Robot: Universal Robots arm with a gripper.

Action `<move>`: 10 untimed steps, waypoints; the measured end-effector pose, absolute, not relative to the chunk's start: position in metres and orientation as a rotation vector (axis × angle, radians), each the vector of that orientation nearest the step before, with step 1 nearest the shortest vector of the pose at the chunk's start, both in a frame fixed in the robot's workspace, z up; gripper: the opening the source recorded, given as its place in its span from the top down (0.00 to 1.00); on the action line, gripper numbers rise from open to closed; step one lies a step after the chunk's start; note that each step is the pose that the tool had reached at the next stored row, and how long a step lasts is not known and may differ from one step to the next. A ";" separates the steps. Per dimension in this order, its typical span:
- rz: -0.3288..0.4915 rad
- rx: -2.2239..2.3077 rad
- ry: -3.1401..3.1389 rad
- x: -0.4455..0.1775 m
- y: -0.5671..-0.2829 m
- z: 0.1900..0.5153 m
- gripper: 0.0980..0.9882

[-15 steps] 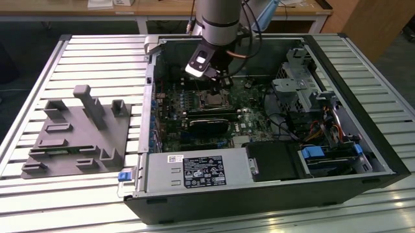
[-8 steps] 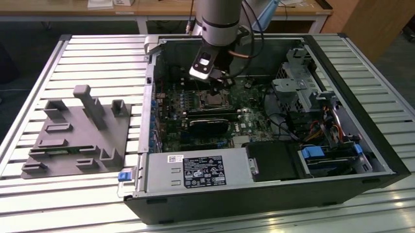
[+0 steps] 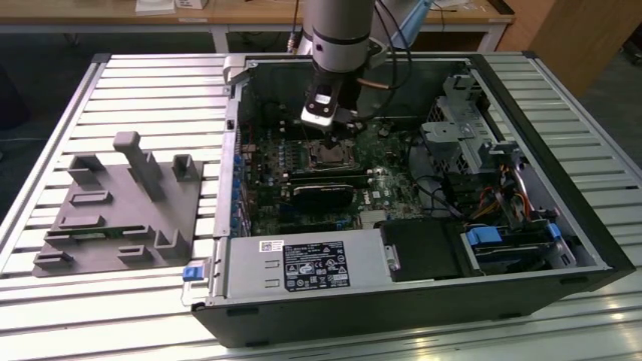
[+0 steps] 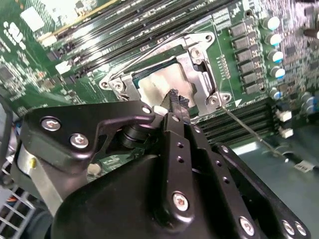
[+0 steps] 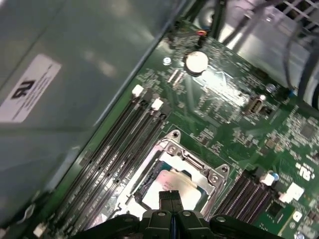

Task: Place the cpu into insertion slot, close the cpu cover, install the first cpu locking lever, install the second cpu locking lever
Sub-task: 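Close the cpu cover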

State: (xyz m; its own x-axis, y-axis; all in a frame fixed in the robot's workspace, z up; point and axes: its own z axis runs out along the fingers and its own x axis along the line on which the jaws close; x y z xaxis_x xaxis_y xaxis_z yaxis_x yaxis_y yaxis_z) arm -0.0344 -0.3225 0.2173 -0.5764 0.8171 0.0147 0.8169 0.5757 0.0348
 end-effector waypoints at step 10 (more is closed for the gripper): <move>0.059 1.186 2.909 -0.034 -0.322 0.215 0.99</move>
State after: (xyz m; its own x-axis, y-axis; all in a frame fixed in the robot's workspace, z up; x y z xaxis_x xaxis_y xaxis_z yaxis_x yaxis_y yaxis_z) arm -0.0344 -0.3225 0.2152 -0.7152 0.6987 0.0147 0.6987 0.7145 0.0348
